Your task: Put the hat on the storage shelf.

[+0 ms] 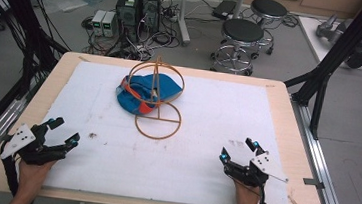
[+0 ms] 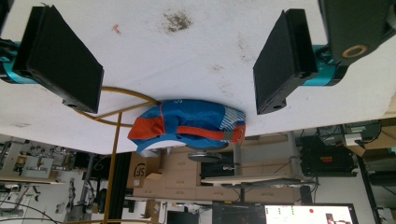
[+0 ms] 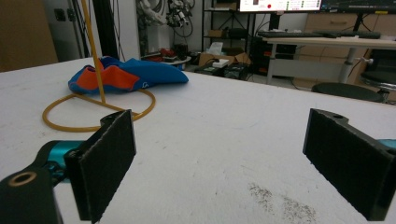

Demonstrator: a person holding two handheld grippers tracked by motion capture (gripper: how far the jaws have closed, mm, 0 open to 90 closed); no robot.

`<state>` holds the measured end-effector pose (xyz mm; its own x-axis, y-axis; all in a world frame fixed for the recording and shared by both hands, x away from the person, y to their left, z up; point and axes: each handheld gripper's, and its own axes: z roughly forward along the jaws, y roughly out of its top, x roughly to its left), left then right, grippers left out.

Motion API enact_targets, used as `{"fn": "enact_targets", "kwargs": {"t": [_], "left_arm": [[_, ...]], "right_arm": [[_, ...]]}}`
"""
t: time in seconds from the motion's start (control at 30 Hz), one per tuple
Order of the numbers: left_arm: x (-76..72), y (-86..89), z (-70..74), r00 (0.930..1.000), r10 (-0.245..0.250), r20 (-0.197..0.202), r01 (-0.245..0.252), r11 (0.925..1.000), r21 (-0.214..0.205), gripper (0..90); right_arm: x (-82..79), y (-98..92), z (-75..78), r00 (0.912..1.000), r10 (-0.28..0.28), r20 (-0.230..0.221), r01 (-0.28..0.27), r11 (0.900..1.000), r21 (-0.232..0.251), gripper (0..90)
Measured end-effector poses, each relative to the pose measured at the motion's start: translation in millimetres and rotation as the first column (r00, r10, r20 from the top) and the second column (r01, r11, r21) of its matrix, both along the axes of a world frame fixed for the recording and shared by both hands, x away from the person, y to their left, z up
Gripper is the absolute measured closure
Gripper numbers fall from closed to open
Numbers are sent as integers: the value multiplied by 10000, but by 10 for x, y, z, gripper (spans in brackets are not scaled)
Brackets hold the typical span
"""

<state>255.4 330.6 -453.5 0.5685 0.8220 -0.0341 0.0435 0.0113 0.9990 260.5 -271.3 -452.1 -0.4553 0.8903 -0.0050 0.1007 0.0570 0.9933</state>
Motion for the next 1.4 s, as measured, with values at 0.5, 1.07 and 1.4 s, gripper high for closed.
{"fn": "enact_targets", "kwargs": {"t": [0.5,1.07,1.4], "left_arm": [[47,-3,16,9989,-218,-408,225,9996,151,164],[271,-42,333,9915,-991,-846,1050,9921,680,157],[646,-50,708,9767,-1575,-1456,1793,9721,1511,135]], "right_arm": [[-5,-9,-1,10000,42,32,-42,10000,89,85],[-1,-4,0,10000,23,-54,-23,10000,60,85],[9,-1,3,10000,19,-83,-19,10000,4,85]]}}
